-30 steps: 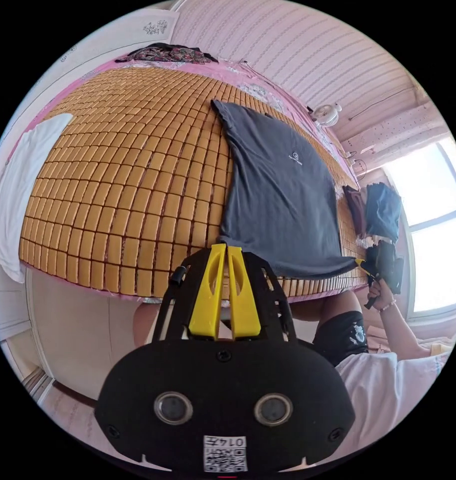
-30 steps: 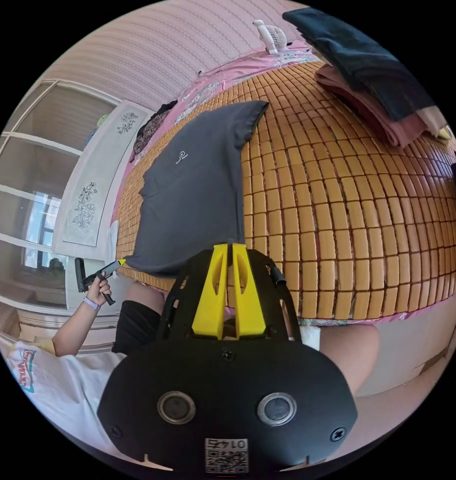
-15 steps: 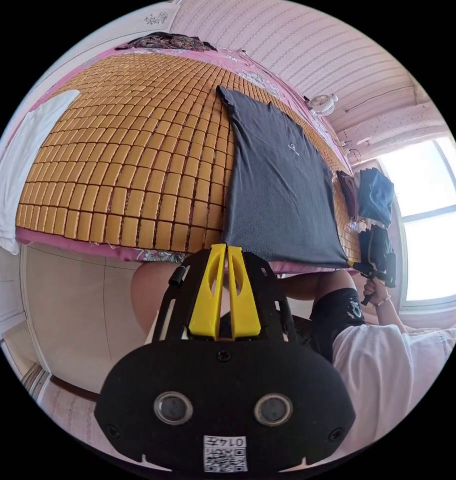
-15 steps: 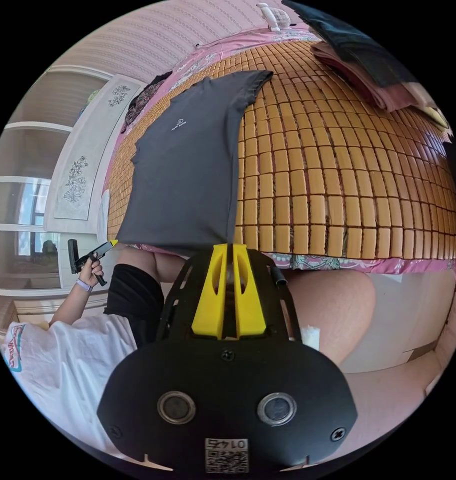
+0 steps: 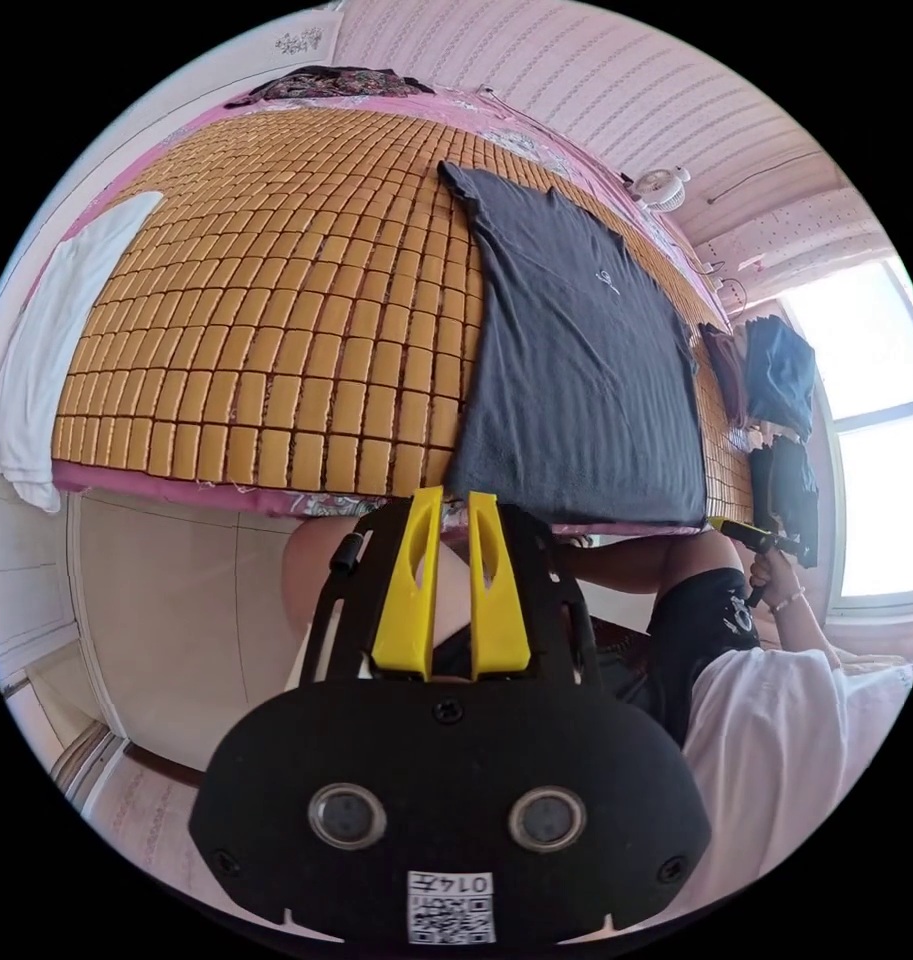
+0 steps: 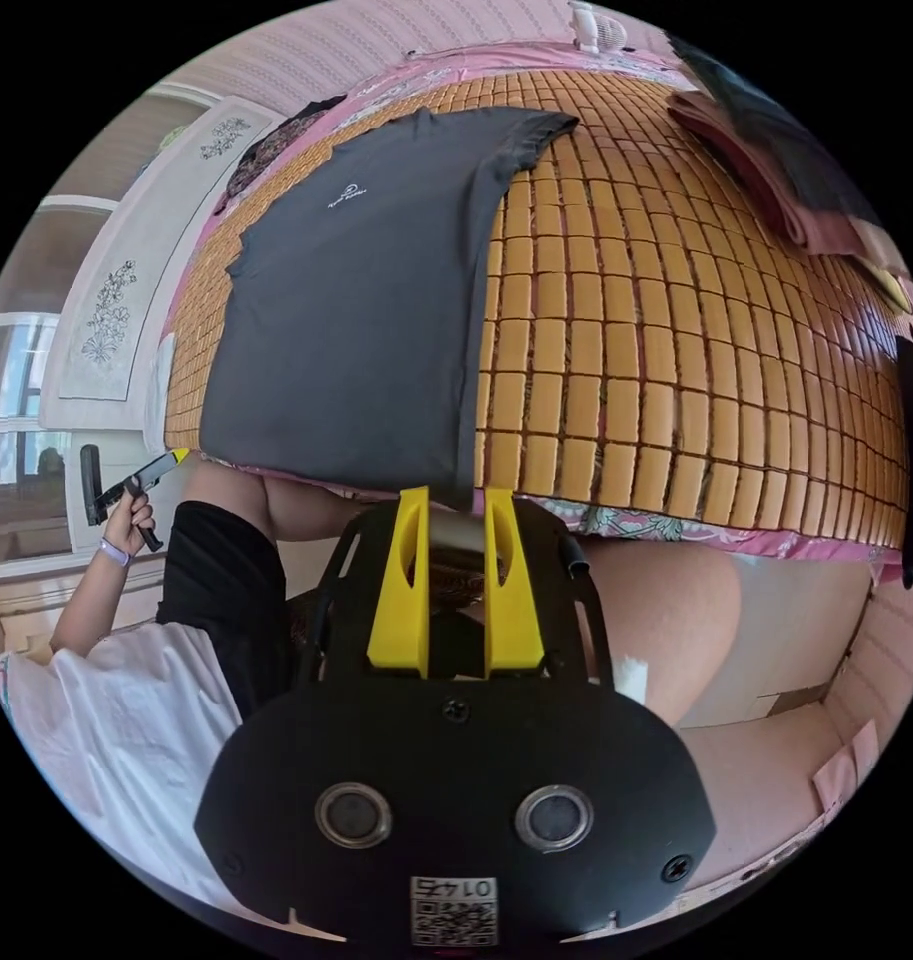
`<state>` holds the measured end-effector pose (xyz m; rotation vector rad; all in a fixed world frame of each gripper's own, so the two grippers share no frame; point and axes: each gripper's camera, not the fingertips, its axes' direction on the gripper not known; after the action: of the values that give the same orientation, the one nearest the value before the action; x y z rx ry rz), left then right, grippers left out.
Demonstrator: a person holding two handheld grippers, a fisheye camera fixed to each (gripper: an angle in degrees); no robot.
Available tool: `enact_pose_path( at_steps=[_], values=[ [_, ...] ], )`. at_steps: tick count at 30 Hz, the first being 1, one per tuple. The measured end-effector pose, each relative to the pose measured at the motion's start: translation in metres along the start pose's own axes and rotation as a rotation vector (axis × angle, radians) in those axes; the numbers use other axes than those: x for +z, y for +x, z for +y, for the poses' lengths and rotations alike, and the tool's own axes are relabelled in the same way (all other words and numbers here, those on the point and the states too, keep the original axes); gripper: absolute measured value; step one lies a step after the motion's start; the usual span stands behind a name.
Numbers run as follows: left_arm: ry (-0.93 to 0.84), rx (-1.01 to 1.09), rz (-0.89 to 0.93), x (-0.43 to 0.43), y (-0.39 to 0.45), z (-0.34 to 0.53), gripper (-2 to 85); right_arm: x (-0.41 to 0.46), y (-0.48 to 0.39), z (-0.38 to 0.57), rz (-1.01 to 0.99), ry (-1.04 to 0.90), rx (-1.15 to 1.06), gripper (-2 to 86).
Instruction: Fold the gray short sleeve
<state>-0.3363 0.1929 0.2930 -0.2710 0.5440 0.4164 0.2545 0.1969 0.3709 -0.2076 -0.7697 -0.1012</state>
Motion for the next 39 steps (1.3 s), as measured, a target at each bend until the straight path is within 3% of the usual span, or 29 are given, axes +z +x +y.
enact_pose_path(
  at_steps=[4, 12, 13, 14, 16, 17, 19, 21, 26, 33, 39],
  values=[
    [-0.075, 0.015, -0.091, 0.019, 0.001, -0.014, 5.1, -0.003, 0.012, -0.003, 0.016, -0.014, 0.008, 2.1],
    [-0.059, 0.091, -0.185, -0.001, -0.008, -0.006, 0.0, -0.039, 0.062, 0.019, -0.028, 0.068, 0.114, 0.8],
    [-0.051, 0.079, -0.165, -0.004, -0.011, -0.005, -0.1, -0.047, 0.070, 0.022, -0.125, 0.103, 0.143, 0.8],
    [-0.028, 0.049, -0.092, -0.013, -0.018, -0.005, -0.2, -0.056, 0.082, 0.025, -0.347, 0.164, 0.169, 0.8],
    [0.021, 0.023, 0.097, -0.032, -0.028, -0.006, -0.4, -0.059, 0.108, 0.030, -0.723, 0.222, 0.225, 0.8],
    [0.035, 0.017, 0.227, -0.042, -0.035, -0.008, -0.4, -0.060, 0.125, 0.036, -0.800, 0.259, 0.316, 0.7],
    [0.030, -0.023, 0.267, -0.050, -0.048, -0.012, -0.6, -0.060, 0.143, 0.042, -0.667, 0.243, 0.434, 0.7],
    [0.004, -0.061, 0.158, -0.049, -0.064, -0.015, -0.8, -0.057, 0.152, 0.044, -0.554, 0.183, 0.494, 0.7],
    [0.003, -0.127, 0.202, -0.043, -0.086, -0.010, -1.0, -0.053, 0.148, 0.051, -0.544, 0.140, 0.441, 0.7],
    [-0.071, 0.006, 0.212, -0.046, -0.083, -0.003, -1.0, -0.040, 0.132, 0.058, -0.565, -0.012, 0.324, 0.7],
    [-0.040, -0.114, 0.153, -0.034, -0.103, 0.005, -1.0, -0.038, 0.109, 0.063, -0.192, 0.002, 0.283, 0.6]
  ],
)
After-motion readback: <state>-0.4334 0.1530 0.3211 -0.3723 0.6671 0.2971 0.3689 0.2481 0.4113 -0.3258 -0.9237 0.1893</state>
